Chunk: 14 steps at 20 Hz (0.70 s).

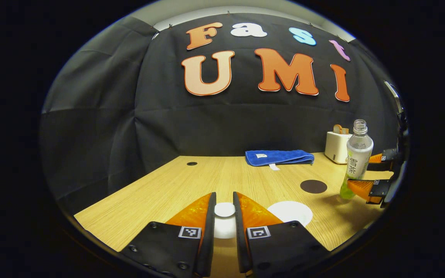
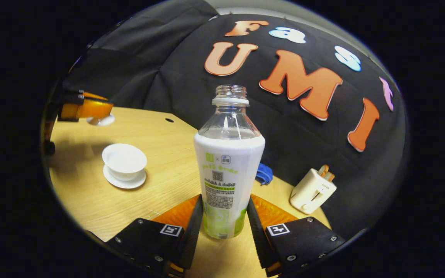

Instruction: Open the teacup lid with one hand, grasp the water bottle and pour water into the teacup with the other hand; after pouring, place the water bottle on the coaster and then close the teacup lid.

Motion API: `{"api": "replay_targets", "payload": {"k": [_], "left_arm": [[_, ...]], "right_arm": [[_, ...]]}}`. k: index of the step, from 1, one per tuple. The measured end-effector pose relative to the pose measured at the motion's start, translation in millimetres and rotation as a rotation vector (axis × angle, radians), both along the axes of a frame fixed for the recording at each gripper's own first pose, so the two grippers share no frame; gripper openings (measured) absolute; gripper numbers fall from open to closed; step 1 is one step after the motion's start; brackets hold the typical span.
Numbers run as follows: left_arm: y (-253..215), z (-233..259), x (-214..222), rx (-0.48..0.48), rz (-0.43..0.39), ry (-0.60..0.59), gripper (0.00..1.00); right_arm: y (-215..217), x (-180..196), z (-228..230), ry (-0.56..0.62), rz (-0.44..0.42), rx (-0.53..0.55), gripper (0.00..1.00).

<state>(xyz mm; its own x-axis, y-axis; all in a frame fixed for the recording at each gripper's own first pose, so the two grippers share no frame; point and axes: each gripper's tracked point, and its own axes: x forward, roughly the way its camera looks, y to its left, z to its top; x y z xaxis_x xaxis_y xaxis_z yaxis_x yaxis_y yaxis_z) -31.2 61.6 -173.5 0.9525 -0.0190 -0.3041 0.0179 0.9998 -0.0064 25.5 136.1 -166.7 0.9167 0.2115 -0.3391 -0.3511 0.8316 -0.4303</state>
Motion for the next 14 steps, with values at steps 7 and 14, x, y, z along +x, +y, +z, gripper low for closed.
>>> {"api": "replay_targets", "payload": {"k": [7, 14], "left_arm": [[20, 1, -10, 0.033, 0.033, -0.002, 0.29], [31, -6, -14, 0.029, 0.045, 0.016, 0.29]], "right_arm": [[-14, 22, 10, -0.069, 0.007, -0.240, 0.64], [-2, 34, 21, -0.174, 0.059, -0.429, 0.64]]}}
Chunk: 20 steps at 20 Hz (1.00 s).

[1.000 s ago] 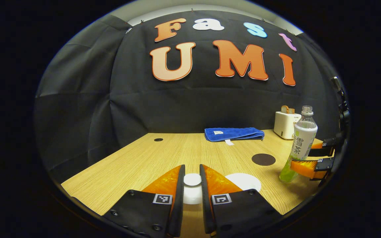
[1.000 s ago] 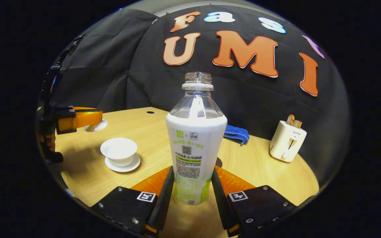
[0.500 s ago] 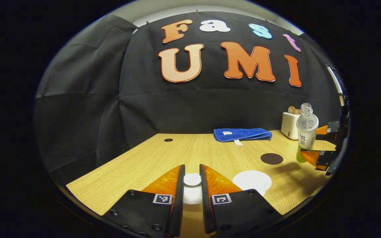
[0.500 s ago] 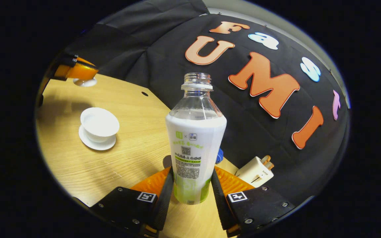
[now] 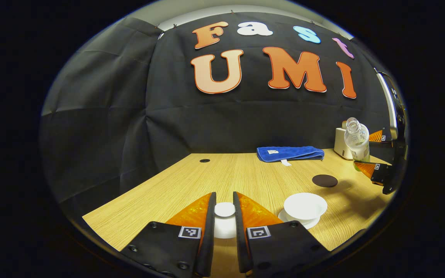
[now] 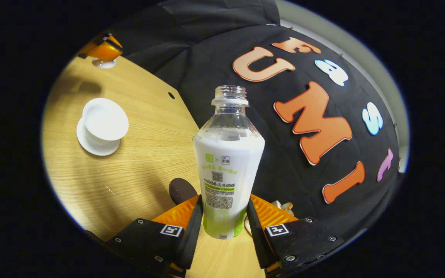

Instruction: Open the teacup lid with one hand, grasp the water bottle and pour water into the teacup with the other hand; after pouring, place the water bottle on the coaster and then close the teacup lid.

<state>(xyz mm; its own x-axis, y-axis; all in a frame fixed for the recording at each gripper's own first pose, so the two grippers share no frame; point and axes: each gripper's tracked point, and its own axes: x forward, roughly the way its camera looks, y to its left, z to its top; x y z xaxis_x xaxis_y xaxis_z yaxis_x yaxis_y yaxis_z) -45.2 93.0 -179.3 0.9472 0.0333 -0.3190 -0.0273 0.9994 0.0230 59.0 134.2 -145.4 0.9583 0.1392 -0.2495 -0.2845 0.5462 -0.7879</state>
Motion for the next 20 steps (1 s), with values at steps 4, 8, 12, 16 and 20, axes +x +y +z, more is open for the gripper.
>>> {"api": "replay_targets", "payload": {"k": [4, 8, 12, 16, 20], "left_arm": [[5, -3, -1, 0.001, 0.011, 0.003, 0.29], [8, -9, -5, -0.004, 0.013, 0.015, 0.31], [9, -14, -7, -0.010, 0.017, 0.027, 0.29], [10, -17, -9, -0.012, 0.018, 0.039, 0.29], [15, -20, -10, -0.003, 0.023, 0.039, 0.29]], "right_arm": [[15, -2, -13, -0.017, 0.047, -0.104, 0.64], [27, -4, -20, -0.055, 0.093, -0.196, 0.64], [33, -5, -25, -0.068, 0.136, -0.290, 0.64], [40, -6, -27, -0.119, 0.176, -0.383, 0.64], [42, 4, -20, -0.193, 0.201, -0.470, 0.64]]}}
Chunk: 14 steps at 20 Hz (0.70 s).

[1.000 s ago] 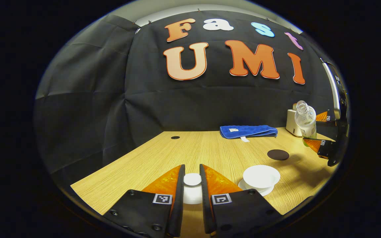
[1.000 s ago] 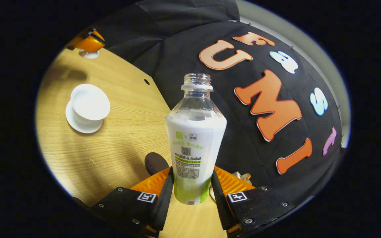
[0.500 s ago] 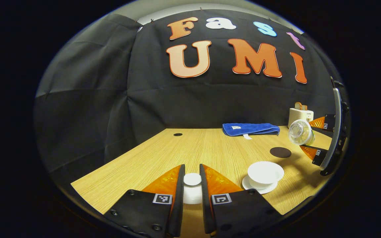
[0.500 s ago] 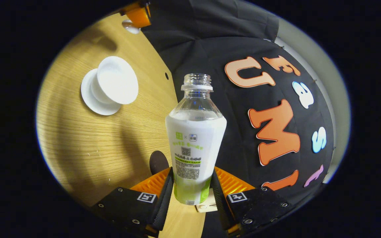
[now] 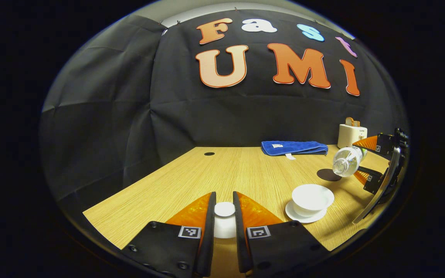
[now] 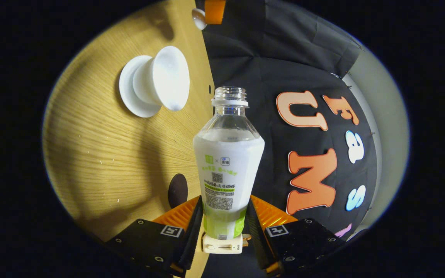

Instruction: Open the teacup lid with one hand, grasp the water bottle and pour water into the teacup with the other hand; after pouring, place the water bottle on the coaster and then close the teacup lid.

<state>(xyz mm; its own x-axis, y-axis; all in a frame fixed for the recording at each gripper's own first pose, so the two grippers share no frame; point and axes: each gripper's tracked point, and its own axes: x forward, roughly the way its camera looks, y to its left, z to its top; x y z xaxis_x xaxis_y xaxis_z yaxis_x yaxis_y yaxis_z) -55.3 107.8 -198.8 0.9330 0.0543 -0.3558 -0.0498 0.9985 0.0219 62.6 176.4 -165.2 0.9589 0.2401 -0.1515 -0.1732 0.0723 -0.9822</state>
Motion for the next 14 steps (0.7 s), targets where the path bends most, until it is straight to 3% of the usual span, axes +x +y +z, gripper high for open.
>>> {"api": "replay_targets", "payload": {"k": [4, 14], "left_arm": [[3, -3, -2, -0.002, 0.007, 0.014, 0.29], [9, -3, -4, 0.009, 0.009, 0.017, 0.27]], "right_arm": [[2, 3, 6, -0.045, 0.027, -0.045, 0.67], [3, 4, 20, -0.149, 0.070, -0.132, 0.64]]}}
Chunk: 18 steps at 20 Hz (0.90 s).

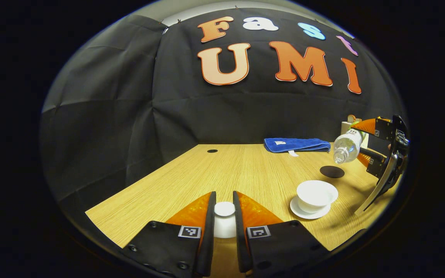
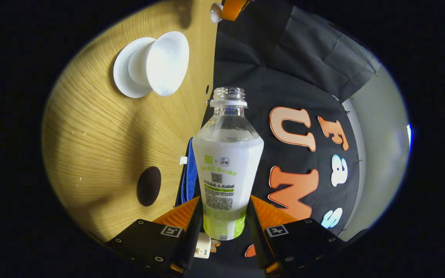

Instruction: Open the teacup lid with one hand, grasp the water bottle and pour water into the teacup with the other hand; after pouring, place the water bottle on the coaster and then close the teacup lid.

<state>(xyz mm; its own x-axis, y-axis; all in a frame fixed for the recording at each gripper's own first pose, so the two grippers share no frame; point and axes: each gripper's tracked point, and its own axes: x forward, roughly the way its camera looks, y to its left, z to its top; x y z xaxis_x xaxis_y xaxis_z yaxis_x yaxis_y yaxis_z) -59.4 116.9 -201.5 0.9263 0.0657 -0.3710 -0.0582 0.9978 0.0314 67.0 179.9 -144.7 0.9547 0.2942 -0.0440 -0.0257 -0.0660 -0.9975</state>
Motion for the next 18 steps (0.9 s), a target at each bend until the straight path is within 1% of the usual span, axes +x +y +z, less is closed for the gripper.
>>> {"api": "replay_targets", "payload": {"k": [1, 4, 5, 6, 7, 8, 9, 10, 12, 13, 14, 18], "left_arm": [[1, 2, -1, 0.001, 0.002, -0.001, 0.29], [3, 2, -1, -0.001, 0.005, 0.000, 0.29], [3, 2, -2, -0.002, 0.007, 0.001, 0.29], [5, 1, -2, -0.003, 0.008, 0.001, 0.27], [5, 2, -3, -0.004, 0.010, 0.001, 0.29], [6, 2, -5, -0.004, 0.011, 0.003, 0.27], [7, 2, -5, -0.004, 0.012, 0.003, 0.27], [7, 2, -5, -0.006, 0.013, -0.001, 0.30], [9, 2, -6, -0.001, 0.013, 0.003, 0.29], [10, 2, -6, 0.002, 0.012, 0.002, 0.27], [10, 3, -6, 0.003, 0.014, -0.002, 0.30], [11, 2, -8, 0.001, 0.015, -0.003, 0.29]], "right_arm": [[0, 0, 1, -0.007, 0.006, -0.007, 0.64], [1, -1, 4, -0.033, 0.022, -0.022, 0.63], [2, -2, 5, -0.040, 0.026, -0.025, 0.60], [2, -1, 6, -0.050, 0.030, -0.029, 0.64], [2, -2, 7, -0.059, 0.033, -0.034, 0.63], [1, -2, 8, -0.066, 0.034, -0.035, 0.64], [2, -1, 9, -0.073, 0.037, -0.035, 0.63], [2, -2, 10, -0.080, 0.041, -0.037, 0.64], [3, -2, 12, -0.099, 0.049, -0.048, 0.64], [3, -2, 14, -0.112, 0.054, -0.056, 0.64], [4, -2, 16, -0.126, 0.057, -0.065, 0.63], [4, -5, 18, -0.155, 0.069, -0.081, 0.63]]}}
